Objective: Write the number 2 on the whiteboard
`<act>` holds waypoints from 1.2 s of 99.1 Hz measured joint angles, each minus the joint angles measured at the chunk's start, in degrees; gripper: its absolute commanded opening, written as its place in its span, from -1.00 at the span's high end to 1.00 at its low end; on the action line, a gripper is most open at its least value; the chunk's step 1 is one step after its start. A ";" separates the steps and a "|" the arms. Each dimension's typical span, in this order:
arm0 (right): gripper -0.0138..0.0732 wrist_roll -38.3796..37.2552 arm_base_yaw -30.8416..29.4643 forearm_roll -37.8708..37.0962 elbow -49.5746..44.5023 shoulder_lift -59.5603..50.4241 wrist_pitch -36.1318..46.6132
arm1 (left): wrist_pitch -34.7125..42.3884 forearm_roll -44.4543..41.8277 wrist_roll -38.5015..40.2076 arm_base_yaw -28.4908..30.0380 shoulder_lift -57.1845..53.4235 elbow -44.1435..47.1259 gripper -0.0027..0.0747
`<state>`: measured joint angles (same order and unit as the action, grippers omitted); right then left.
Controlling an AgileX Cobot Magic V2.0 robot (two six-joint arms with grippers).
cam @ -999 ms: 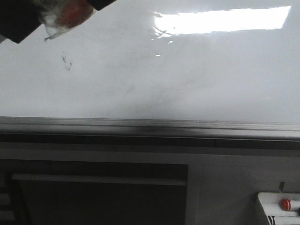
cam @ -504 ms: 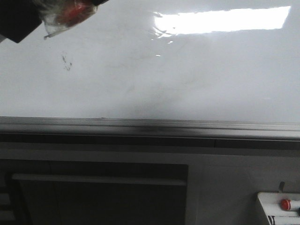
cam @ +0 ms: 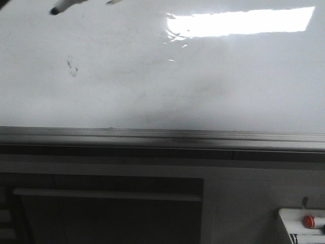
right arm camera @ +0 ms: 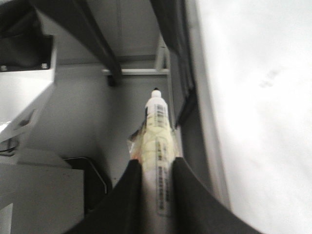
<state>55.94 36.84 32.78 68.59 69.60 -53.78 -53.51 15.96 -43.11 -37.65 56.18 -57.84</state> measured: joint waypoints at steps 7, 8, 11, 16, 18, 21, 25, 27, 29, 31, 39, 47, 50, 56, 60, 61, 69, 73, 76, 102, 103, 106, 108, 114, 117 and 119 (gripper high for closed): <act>0.72 -3.55 -1.66 -2.21 -0.78 -2.44 0.00 | 0.28 0.00 0.82 3.10 -2.16 0.00 0.05; 0.72 -4.24 -2.02 -2.38 -1.04 -2.70 0.00 | 0.27 0.00 1.02 3.74 -2.60 0.00 0.05; 0.72 -5.66 -2.80 -3.28 -1.69 -4.04 0.00 | 0.35 0.00 1.41 5.02 -3.52 0.00 0.05; 0.72 -8.27 -4.35 -4.19 -3.08 -5.99 0.00 | 0.95 0.00 2.49 7.25 -5.21 0.14 0.05; 0.72 -9.41 -5.07 -4.47 -3.78 -6.83 0.11 | 1.22 0.00 3.02 8.19 -5.95 0.32 0.05; 0.72 -11.00 -6.13 -4.71 -4.79 -7.96 0.23 | 1.59 0.00 3.77 9.47 -6.97 0.73 0.05; 0.72 -13.60 -7.86 -5.04 -6.35 -9.68 0.69 | 2.29 0.00 5.25 11.39 -8.53 1.72 0.05; 0.72 -14.99 -8.82 -5.14 -7.15 -10.56 0.81 | 2.56 0.00 6.06 12.34 -9.32 2.38 0.06; 0.72 -16.38 -9.83 -5.15 -7.95 -11.14 1.14 | 2.94 0.00 6.87 13.30 -10.10 3.14 0.06; 0.72 -17.83 -10.55 -5.27 -8.75 -12.04 1.31 | 3.29 0.00 7.47 14.23 -10.92 3.97 0.06; 0.72 -23.03 -15.27 -5.51 -11.81 -15.57 2.07 | 5.55 0.00 11.36 17.59 -13.98 7.57 0.06; 0.72 -27.26 -19.74 -5.61 -15.17 -18.68 2.42 | 7.87 0.00 15.00 20.70 -17.12 11.70 0.06; 0.72 -28.43 -21.57 -5.76 -16.30 -19.79 2.53 | 8.73 0.00 16.32 22.00 -18.15 12.96 0.06; 0.72 -29.41 -23.82 -6.02 -18.47 -22.24 2.53 | 10.56 0.00 17.72 23.82 -20.03 15.13 0.06; 0.72 -29.80 -24.88 -6.02 -19.94 -23.74 2.53 | 11.54 0.00 18.27 24.92 -21.23 16.43 0.06; 0.72 -29.93 -25.01 -6.12 -20.38 -23.99 2.53 | 11.69 0.00 18.28 25.08 -21.57 16.63 0.06; 0.72 -30.19 -25.62 -6.09 -22.02 -26.42 2.42 | 12.84 0.10 18.70 26.50 -22.74 18.17 0.06; 0.72 -30.23 -25.70 -6.09 -22.44 -27.21 1.57 | 13.16 0.21 18.70 26.76 -23.00 18.56 0.06; 0.72 -30.33 -25.70 -6.09 -22.58 -27.79 0.91 | 13.28 0.21 18.84 26.87 -22.98 18.69 0.06; 0.72 -30.12 -25.70 -0.51 -22.06 -26.82 1.80 | 14.02 0.78 19.06 26.87 -22.98 18.72 0.06; 0.72 -30.12 -25.70 -0.36 -21.74 -26.64 1.59 | 14.02 0.78 19.06 26.87 -22.98 18.72 0.06; 0.72 -29.86 -25.70 0.24 -20.97 -25.71 1.18 | 14.13 0.88 19.06 26.87 -22.98 18.72 0.06; 0.72 -29.74 -25.70 0.53 -20.26 -24.92 0.83 | 14.25 0.87 19.06 26.87 -22.98 18.72 0.06; 0.72 -29.57 -25.29 1.06 -18.18 -22.22 0.08 | 14.25 0.99 19.06 26.87 -22.98 18.72 0.06; 0.72 -29.34 -24.99 1.19 -16.79 -20.95 -0.30 | 14.25 1.10 19.06 26.87 -22.98 18.72 0.06; 0.72 -29.17 -24.63 1.19 -16.23 -20.02 -0.30 | 14.25 1.10 19.06 26.87 -22.98 18.72 0.06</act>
<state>26.77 12.22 33.97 52.36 49.58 -54.09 -39.26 17.05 -24.05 -10.78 33.20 -39.12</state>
